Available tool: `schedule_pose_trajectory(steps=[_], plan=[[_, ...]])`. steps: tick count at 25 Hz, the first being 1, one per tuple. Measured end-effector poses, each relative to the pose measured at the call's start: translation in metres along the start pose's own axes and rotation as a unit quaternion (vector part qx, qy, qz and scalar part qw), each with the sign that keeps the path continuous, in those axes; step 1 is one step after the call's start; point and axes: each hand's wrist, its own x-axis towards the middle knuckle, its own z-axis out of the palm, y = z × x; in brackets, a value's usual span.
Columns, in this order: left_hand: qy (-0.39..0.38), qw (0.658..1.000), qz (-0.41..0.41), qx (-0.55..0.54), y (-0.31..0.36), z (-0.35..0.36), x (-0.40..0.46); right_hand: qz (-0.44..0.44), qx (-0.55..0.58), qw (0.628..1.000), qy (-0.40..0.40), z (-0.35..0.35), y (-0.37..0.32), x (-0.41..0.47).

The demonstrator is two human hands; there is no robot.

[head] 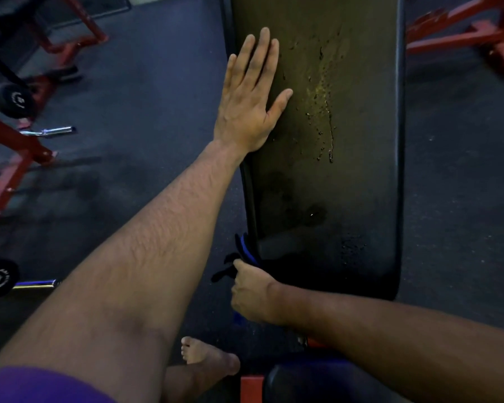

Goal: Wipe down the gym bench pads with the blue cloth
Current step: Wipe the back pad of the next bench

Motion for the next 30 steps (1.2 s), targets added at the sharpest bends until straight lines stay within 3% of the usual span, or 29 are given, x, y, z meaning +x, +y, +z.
schedule_pose_trajectory(steps=[2, 4, 6, 8, 10, 11, 12, 15, 17, 18, 20, 22, 24, 26, 30], plan=[[-0.037, 0.999, 0.001, 0.022, 0.002, -0.006, 0.002, 0.010, 0.112, 0.993, 0.039, -0.017, 0.010, -0.004], [-0.068, 0.997, 0.007, 0.033, 0.001, -0.015, 0.001, 0.083, 0.218, 0.959, 0.160, -0.025, 0.006, -0.014], [-0.051, 0.998, 0.020, 0.006, 0.005, -0.026, -0.021, 0.138, 0.310, 0.911, 0.235, -0.026, -0.006, -0.030], [-0.026, 0.998, 0.052, -0.029, 0.023, -0.025, -0.069, 0.190, 0.393, 0.861, 0.262, -0.020, -0.039, -0.039], [-0.070, 0.993, 0.094, -0.029, 0.048, -0.016, -0.125, 0.254, 0.541, 0.766, 0.237, -0.015, -0.079, -0.042], [-0.099, 0.990, 0.100, -0.012, 0.058, -0.011, -0.145, 0.295, 0.633, 0.680, 0.223, -0.012, -0.099, -0.041], [-0.112, 0.989, 0.093, 0.006, 0.067, -0.004, -0.159, 0.340, 0.718, 0.568, 0.215, -0.010, -0.115, -0.040], [-0.082, 0.994, 0.065, 0.033, 0.072, 0.015, -0.168, 0.428, 0.880, 0.112, 0.174, -0.007, -0.126, -0.032], [-0.056, 0.995, 0.078, 0.035, 0.069, 0.023, -0.168, 0.406, 0.894, -0.144, 0.121, -0.008, -0.125, -0.022], [-0.048, 0.995, 0.084, 0.038, 0.067, 0.025, -0.169, 0.398, 0.883, -0.234, 0.091, -0.009, -0.129, -0.021], [-0.037, 0.994, 0.089, 0.044, 0.064, 0.030, -0.171, 0.383, 0.850, -0.353, 0.080, -0.008, -0.132, -0.025], [-0.026, 0.995, 0.082, 0.042, 0.065, 0.032, -0.170, 0.358, 0.811, -0.442, 0.138, 0.004, -0.128, -0.029], [-0.019, 0.996, 0.084, 0.037, 0.065, 0.034, -0.171, 0.322, 0.780, -0.504, 0.184, 0.017, -0.121, -0.036], [-0.013, 0.995, 0.086, 0.040, 0.063, 0.035, -0.171, 0.311, 0.773, -0.516, 0.196, 0.022, -0.114, -0.042], [-0.012, 0.995, 0.090, 0.035, 0.064, 0.035, -0.169, 0.332, 0.773, -0.505, 0.193, 0.032, -0.105, -0.057]])
